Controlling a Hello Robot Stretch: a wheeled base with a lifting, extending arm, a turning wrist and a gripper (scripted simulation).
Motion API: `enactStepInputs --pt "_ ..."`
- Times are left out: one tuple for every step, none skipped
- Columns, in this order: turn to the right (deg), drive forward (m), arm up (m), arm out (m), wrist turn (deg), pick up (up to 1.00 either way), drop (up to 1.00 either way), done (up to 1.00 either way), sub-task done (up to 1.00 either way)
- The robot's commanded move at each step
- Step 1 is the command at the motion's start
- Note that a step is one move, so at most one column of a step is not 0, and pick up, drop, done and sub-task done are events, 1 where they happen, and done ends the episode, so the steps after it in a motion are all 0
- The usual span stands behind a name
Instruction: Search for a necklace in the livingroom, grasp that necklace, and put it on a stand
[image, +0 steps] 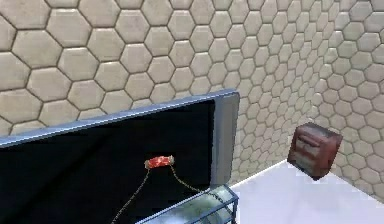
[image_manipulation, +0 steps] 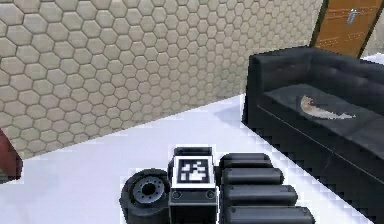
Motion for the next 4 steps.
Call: enactStepInputs --pt "-27.0 0.0 0.0 0.0 0.0 0.0 0.0 0.0 0.0" --pt "0.0 0.2 0.0 0.0 0.0 0.0 0.0 0.0 0.0" --pt "12.0 0.0 0.0 0.0 0.0 0.0 0.0 0.0 0.0" --pt "0.0 0.0 0.0 0.0 39.0 0.0 0.0 0.0 0.0"
